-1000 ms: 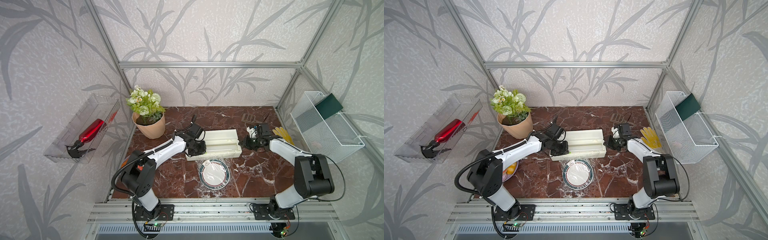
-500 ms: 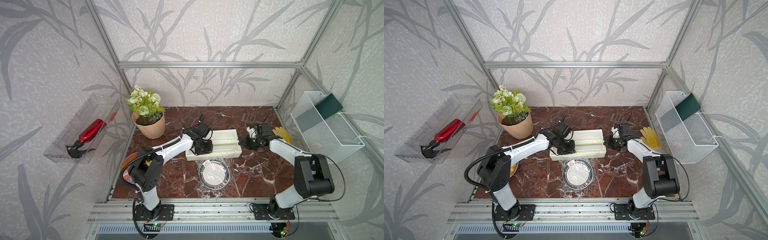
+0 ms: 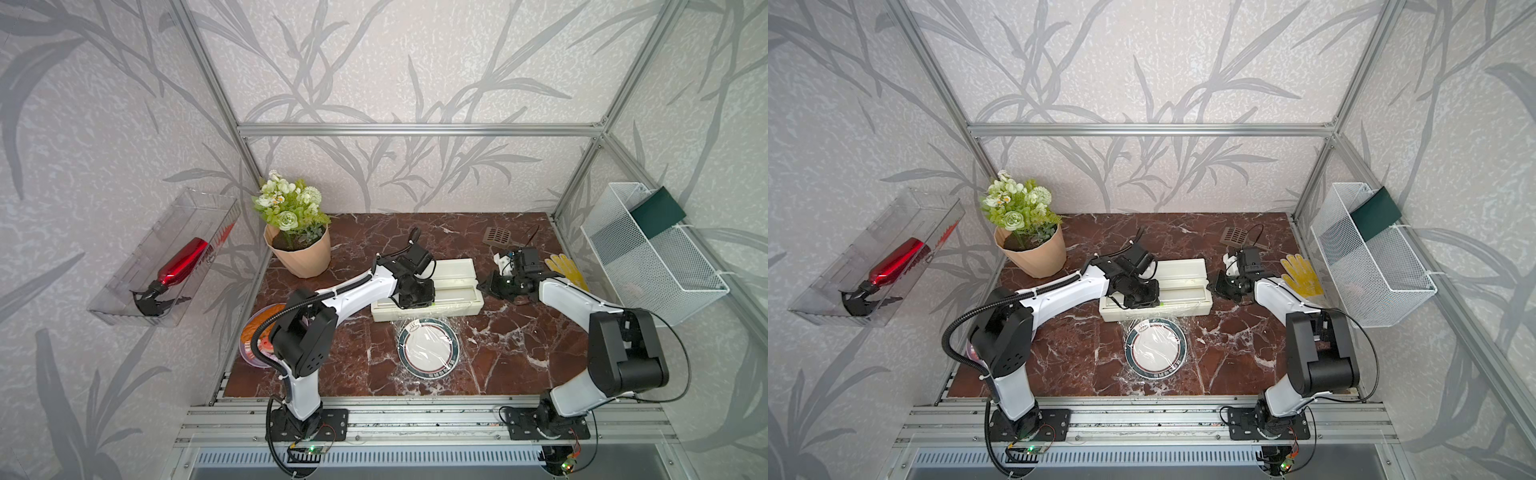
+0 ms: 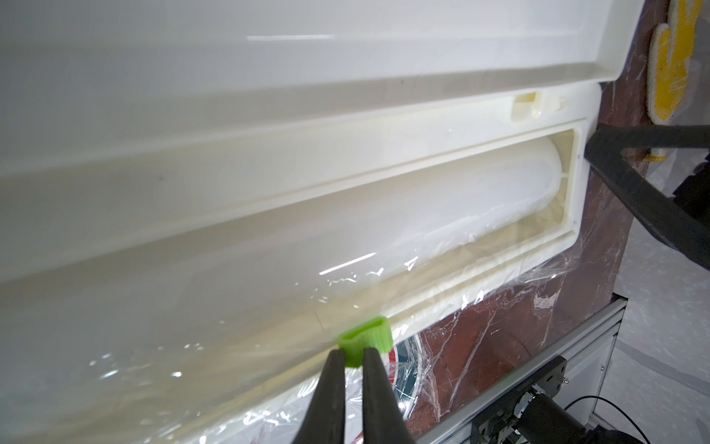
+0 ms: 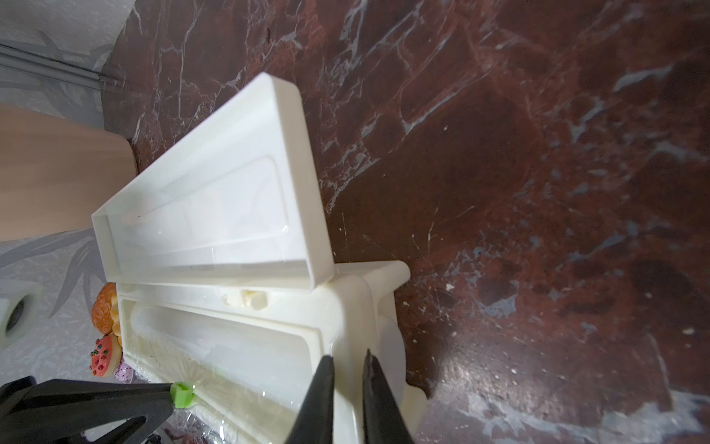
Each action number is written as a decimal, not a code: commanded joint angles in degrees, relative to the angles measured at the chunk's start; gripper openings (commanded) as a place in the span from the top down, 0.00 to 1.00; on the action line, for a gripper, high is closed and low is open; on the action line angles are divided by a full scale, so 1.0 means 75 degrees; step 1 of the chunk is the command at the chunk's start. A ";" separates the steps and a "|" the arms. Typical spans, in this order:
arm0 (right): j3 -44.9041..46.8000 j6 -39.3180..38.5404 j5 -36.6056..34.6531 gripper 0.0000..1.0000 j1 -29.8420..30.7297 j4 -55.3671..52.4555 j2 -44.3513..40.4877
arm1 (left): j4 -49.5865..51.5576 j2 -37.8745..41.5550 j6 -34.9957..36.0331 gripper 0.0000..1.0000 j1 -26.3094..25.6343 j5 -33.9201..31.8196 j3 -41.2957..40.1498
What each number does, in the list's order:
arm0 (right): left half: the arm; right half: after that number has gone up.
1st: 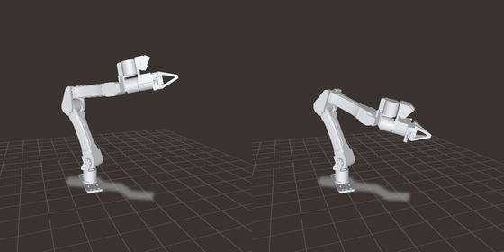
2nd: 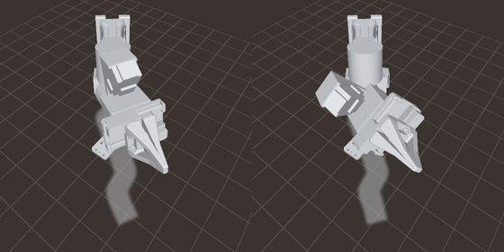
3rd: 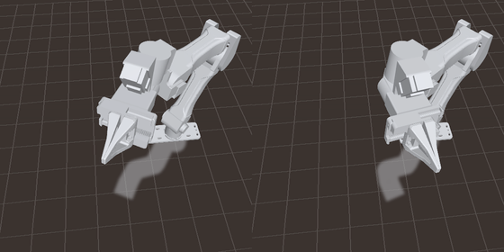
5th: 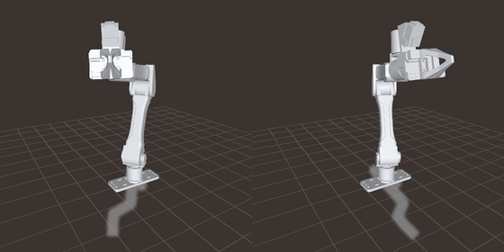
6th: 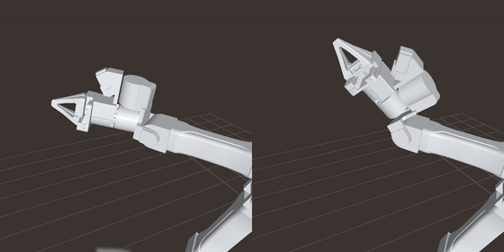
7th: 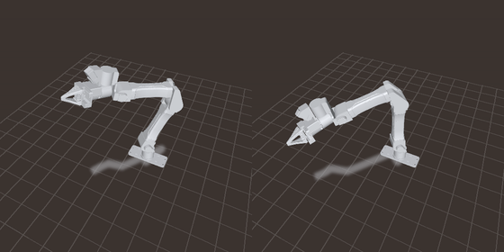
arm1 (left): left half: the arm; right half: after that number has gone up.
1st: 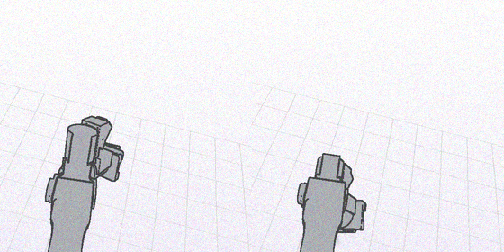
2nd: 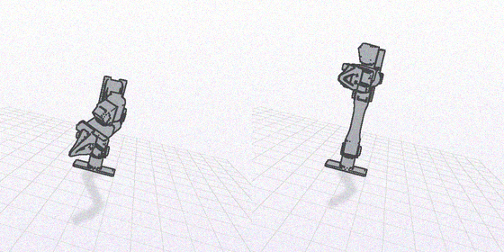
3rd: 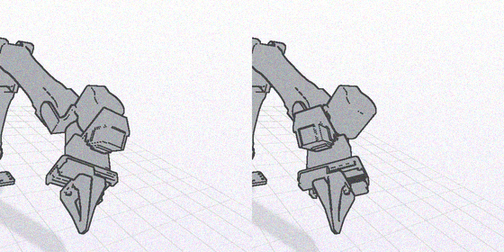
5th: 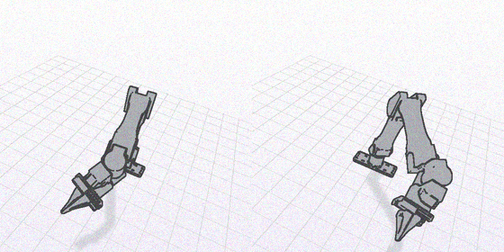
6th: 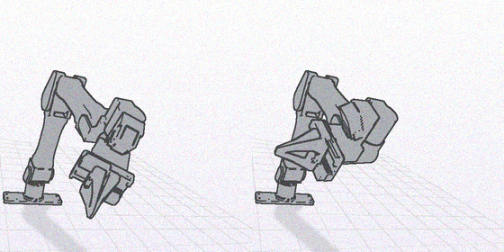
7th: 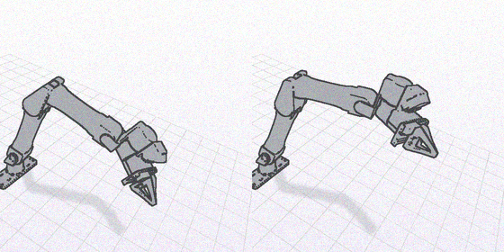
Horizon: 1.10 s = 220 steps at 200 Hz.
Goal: Wrap the plate with plastic wrap
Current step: Tear off the plastic wrap from the plastic wrap cutting box.
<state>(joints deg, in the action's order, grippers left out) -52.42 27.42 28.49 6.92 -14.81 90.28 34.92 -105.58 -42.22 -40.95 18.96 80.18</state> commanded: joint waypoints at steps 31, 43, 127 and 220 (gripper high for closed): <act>0.0281 0.0003 0.0221 0.84 0.0282 -0.0544 0.0229 | -0.0194 -0.0394 -0.0227 0.89 -0.0144 0.0033 0.0146; 0.0282 0.0015 0.0233 0.85 0.0308 -0.0526 0.0235 | -0.0239 -0.0458 -0.0276 0.89 -0.0164 0.0082 0.0206; 0.0310 0.0061 0.0291 0.84 0.0343 -0.0464 0.0244 | -0.0126 -0.0975 -0.0336 0.89 -0.0490 0.0132 0.0991; 0.0357 0.0135 0.0279 0.84 0.0390 -0.0363 0.0296 | 0.0086 -0.1697 -0.0394 0.89 -0.0774 0.0201 0.2011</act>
<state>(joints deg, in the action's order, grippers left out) -52.21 27.90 28.36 7.07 -14.06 90.30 35.18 -115.55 -44.38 -45.82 20.67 92.97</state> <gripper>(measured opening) 0.158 0.112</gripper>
